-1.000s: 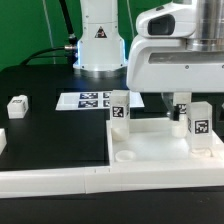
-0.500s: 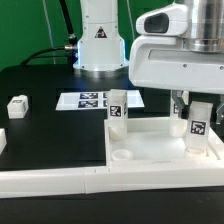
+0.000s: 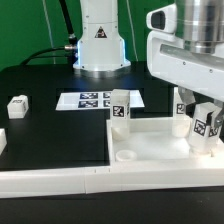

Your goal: Assemble square table

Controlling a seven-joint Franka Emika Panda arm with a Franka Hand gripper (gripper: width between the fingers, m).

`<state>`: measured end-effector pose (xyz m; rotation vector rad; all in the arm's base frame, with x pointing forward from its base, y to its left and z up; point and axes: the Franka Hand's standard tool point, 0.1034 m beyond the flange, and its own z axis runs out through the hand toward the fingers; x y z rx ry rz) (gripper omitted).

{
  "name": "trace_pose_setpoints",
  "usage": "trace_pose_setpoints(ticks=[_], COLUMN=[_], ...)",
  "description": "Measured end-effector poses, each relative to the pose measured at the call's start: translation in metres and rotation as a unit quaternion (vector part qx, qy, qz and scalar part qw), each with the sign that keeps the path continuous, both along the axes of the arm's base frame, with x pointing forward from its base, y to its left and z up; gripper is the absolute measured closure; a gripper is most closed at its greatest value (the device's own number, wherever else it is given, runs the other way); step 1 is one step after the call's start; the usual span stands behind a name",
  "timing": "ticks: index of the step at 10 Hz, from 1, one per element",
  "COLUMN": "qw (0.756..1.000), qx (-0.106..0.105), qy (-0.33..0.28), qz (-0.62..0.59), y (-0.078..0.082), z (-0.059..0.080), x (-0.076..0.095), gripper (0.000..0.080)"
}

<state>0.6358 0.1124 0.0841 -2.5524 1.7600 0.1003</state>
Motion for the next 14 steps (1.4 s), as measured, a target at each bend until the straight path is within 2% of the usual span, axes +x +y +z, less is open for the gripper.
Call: trace_pose_setpoints(ticks=[2,4,5,6,7,8,9,12,13,14], qw=[0.993,0.991,0.996,1.0,0.997,0.992,0.986,0.962,0.922,0.902], qx=[0.019,0.027,0.016,-0.009,-0.022,-0.021,-0.019,-0.017,-0.032,-0.036], qy=[-0.004,-0.004,0.007,0.019,0.011,0.003,0.002,-0.002,-0.012,-0.018], qz=[-0.113,-0.131,-0.087,0.001,0.074,0.126,0.167,0.272,0.385,0.43], y=[-0.006,-0.007,-0.005,0.001,0.006,0.01,0.009,0.008,0.009,0.009], z=[-0.001,-0.002,0.0,0.006,0.007,0.004,0.004,0.004,0.003,0.003], x=[-0.001,-0.003,-0.007,-0.007,-0.005,-0.007,-0.007,-0.006,-0.003,0.0], gripper=[0.0506,0.0506,0.0506,0.0374,0.0219,0.0219,0.0166,0.0151,0.015,0.015])
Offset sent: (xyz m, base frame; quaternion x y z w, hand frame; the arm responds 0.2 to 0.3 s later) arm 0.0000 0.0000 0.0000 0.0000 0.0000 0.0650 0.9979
